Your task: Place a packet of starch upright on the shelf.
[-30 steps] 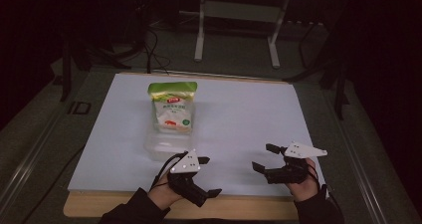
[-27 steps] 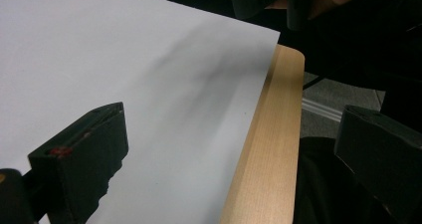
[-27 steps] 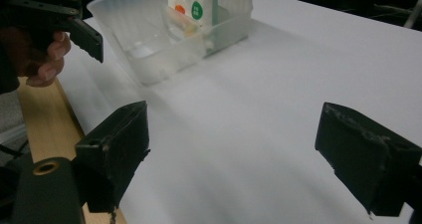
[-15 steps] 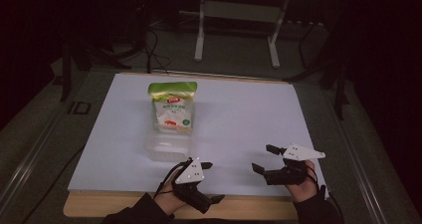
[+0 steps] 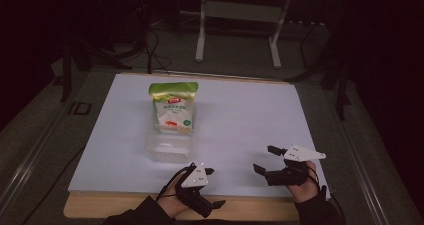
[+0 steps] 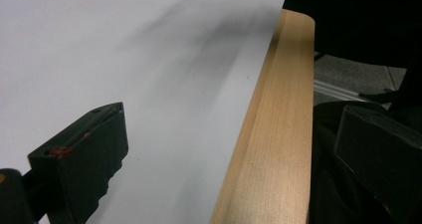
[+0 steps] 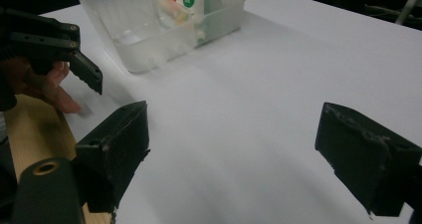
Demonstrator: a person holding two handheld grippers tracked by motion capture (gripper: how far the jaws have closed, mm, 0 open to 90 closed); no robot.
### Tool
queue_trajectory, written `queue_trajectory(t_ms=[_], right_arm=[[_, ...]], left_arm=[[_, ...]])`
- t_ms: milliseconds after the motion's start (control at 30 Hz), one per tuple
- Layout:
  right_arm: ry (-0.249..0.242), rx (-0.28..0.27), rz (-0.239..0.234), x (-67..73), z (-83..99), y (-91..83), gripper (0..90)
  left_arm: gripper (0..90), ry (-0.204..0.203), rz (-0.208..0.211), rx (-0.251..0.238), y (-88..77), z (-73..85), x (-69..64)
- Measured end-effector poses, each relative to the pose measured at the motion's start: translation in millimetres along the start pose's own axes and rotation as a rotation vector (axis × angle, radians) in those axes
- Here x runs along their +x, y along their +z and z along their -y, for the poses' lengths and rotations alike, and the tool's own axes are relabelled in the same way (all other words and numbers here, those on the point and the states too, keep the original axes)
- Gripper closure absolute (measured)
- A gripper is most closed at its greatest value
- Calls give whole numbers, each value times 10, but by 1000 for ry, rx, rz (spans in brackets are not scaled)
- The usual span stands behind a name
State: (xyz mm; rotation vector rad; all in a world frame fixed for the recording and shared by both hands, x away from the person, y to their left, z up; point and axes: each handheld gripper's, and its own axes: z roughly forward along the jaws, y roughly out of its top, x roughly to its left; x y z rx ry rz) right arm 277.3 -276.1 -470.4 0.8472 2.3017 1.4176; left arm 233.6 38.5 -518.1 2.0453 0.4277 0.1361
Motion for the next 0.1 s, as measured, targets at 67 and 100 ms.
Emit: queue_trajectory(t_ms=[67,100], right_arm=[[1,-4,-2,0,-1,0,135],[-1,-5,-1,0,-3,-2,136]], left_arm=[[8,-3,-2,-7,-1,-3,0],[8,-9,1,-15,-5,-6,2]])
